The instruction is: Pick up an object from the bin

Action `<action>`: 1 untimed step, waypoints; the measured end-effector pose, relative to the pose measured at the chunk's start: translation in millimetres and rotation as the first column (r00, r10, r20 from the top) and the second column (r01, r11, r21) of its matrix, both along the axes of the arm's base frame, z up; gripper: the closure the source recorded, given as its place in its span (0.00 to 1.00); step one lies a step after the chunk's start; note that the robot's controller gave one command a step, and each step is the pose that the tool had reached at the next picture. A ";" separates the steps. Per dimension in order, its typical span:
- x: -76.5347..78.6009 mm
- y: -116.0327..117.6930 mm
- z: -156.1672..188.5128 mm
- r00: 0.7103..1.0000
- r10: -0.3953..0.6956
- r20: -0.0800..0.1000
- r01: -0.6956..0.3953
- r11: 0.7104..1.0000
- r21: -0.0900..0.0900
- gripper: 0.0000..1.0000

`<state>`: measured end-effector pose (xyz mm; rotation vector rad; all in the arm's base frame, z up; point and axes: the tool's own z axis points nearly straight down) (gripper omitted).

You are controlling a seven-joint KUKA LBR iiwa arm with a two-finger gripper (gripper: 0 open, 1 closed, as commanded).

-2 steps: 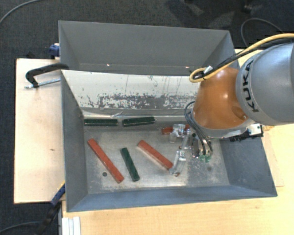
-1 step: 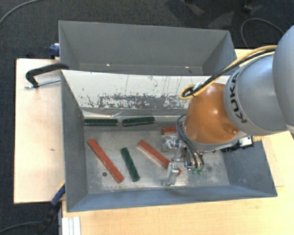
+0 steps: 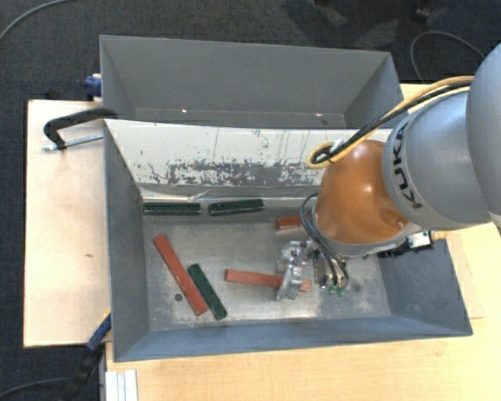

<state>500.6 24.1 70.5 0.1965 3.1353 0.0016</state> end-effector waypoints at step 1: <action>63.3 -1.4 150.5 0.992 0.129 0.017 -0.129 0.992 -0.002 1.00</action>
Offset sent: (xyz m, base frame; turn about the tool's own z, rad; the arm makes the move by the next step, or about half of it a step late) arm 0.0592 -0.0022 0.1442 -0.1288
